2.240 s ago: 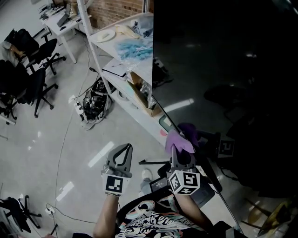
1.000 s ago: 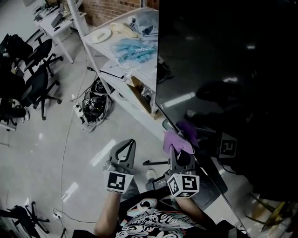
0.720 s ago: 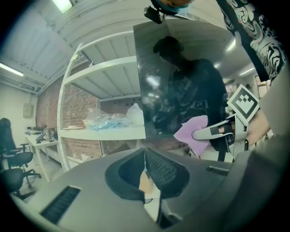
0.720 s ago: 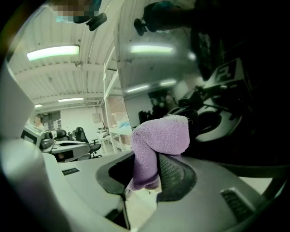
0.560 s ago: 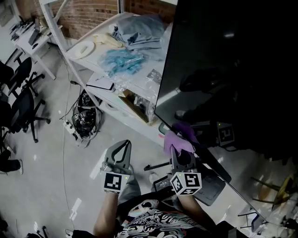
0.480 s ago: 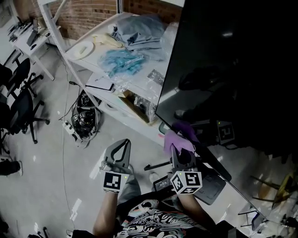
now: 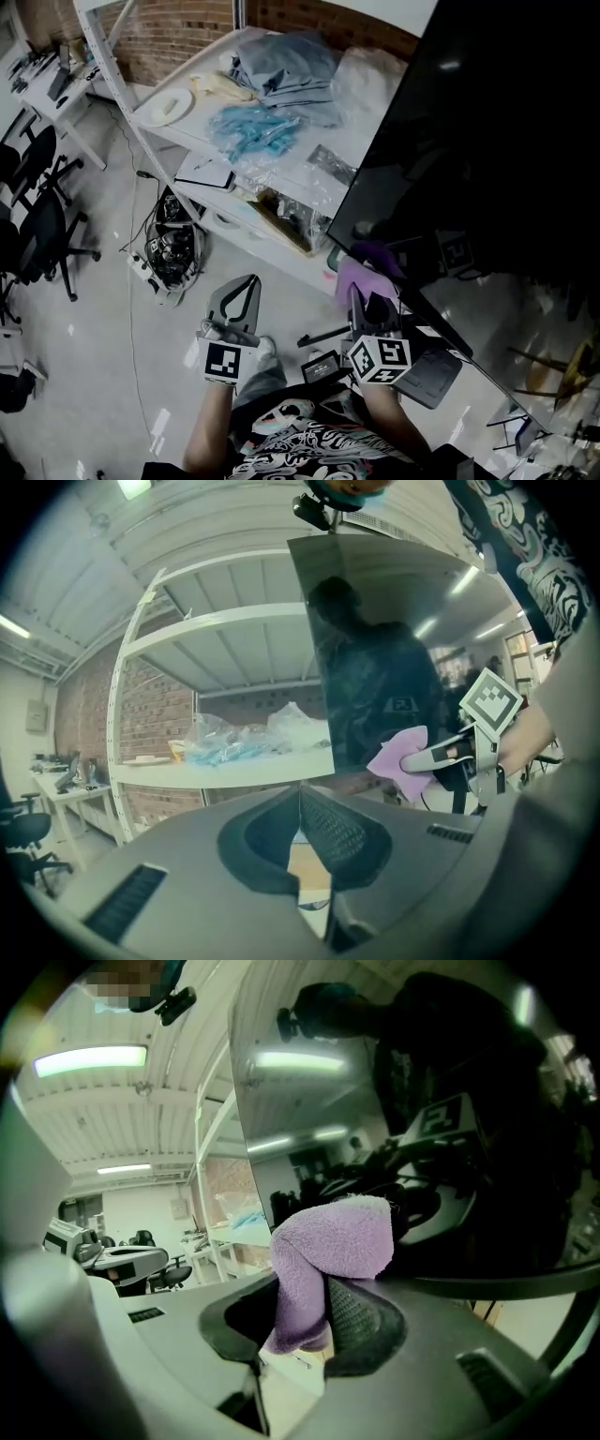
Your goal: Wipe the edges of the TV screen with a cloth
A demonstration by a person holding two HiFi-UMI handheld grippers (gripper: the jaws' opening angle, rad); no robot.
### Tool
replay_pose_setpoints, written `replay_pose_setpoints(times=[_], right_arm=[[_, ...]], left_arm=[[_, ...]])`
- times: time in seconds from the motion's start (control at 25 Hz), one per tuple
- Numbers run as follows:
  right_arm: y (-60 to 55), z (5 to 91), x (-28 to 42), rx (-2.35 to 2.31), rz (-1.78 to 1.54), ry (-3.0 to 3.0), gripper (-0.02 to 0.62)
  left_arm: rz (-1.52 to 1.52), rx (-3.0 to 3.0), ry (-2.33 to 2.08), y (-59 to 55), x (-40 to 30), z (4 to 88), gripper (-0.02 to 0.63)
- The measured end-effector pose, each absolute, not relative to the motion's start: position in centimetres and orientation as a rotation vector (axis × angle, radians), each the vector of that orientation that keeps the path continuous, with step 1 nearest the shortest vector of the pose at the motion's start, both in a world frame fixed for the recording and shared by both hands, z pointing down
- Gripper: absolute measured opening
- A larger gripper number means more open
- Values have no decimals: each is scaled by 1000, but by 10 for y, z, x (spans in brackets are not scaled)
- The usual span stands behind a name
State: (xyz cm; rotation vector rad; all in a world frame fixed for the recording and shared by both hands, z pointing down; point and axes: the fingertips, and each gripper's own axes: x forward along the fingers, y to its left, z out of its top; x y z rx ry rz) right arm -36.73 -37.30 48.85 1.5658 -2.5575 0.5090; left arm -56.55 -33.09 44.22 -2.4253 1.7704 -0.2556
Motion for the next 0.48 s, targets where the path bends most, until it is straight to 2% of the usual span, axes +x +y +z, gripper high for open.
replay_pose_setpoints(times=[0.48], right_arm=[[-381,489,-384,1646,563,-2523,149]], left_arm=[[-248,-2547,1670,-349,-580,441,17]])
